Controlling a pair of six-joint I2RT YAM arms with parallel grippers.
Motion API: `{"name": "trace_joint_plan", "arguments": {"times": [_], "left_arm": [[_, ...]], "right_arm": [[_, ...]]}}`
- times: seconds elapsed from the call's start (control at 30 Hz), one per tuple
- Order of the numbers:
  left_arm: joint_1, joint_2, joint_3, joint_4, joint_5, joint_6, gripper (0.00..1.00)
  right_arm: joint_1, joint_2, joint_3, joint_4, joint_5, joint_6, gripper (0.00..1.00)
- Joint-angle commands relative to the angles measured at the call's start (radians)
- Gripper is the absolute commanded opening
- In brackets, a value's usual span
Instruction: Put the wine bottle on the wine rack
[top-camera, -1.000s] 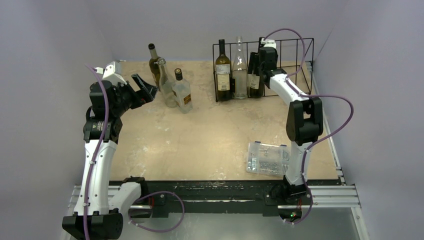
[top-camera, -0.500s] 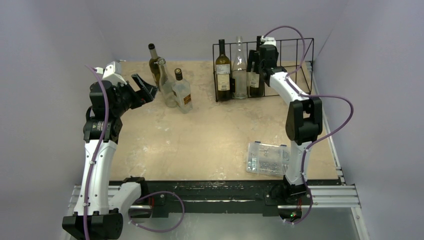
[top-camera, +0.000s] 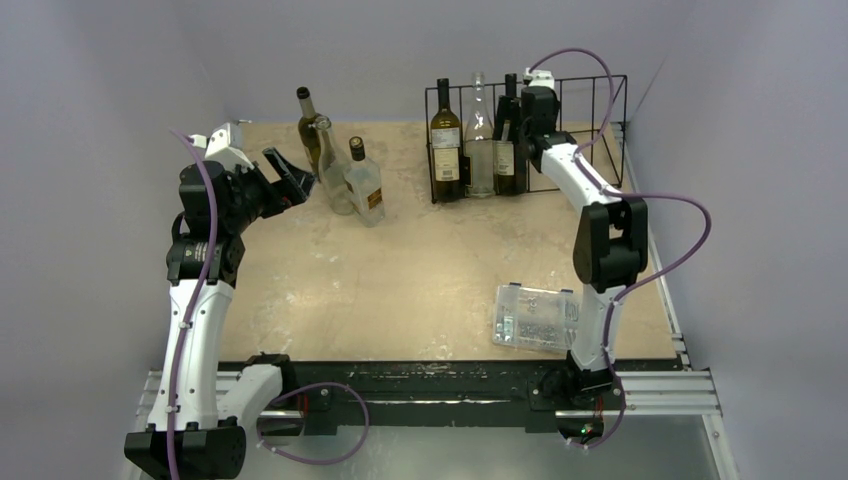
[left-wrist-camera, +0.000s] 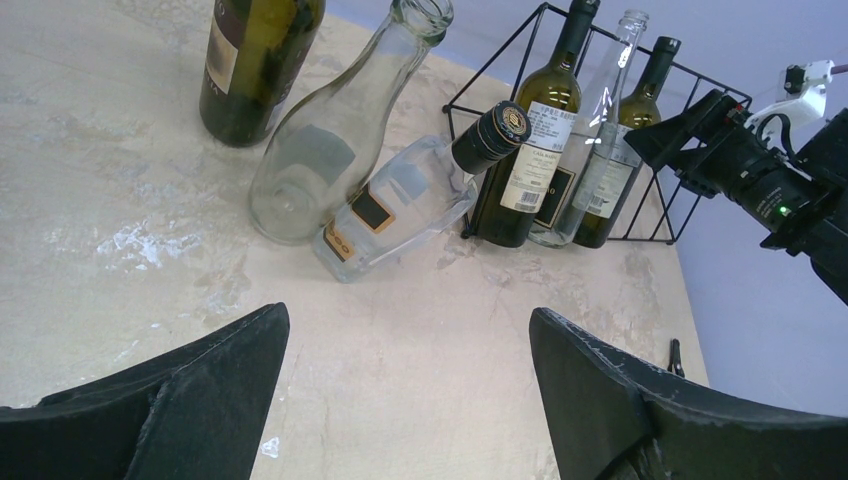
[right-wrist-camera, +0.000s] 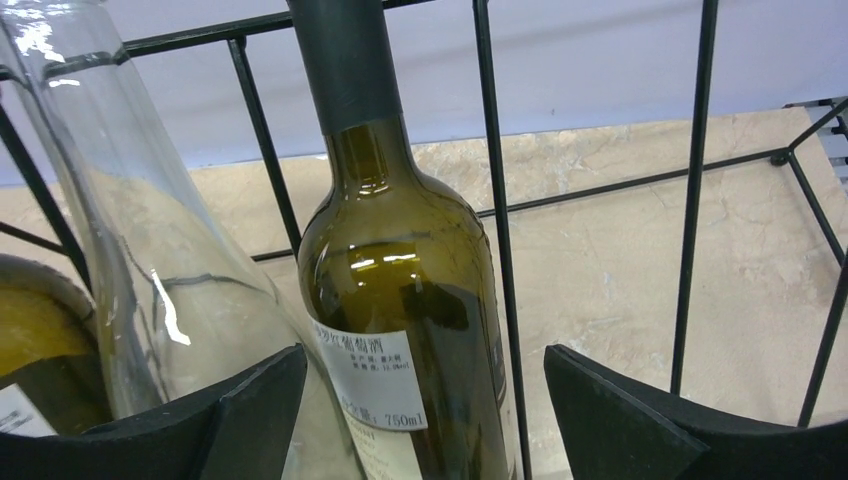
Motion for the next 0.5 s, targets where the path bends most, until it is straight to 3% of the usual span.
{"name": "trace_joint_plan", "arguments": {"times": [0.0, 0.2, 0.47], "left_arm": [[0.01, -0.009, 0.022, 0.034, 0.01, -0.007, 0.9], [0.01, -0.009, 0.022, 0.036, 0.012, -0.008, 0.9], [0.009, -0.008, 0.022, 0.036, 0.014, -0.008, 0.9]], "right_arm": [[-0.001, -0.119, -0.041, 0.046, -0.019, 0.019, 0.93], [0.0, -0.208, -0.144, 0.075, -0.031, 0.06, 0.93], [0.001, -0.38, -0.418, 0.193, -0.121, 0.145, 0.92]]}}
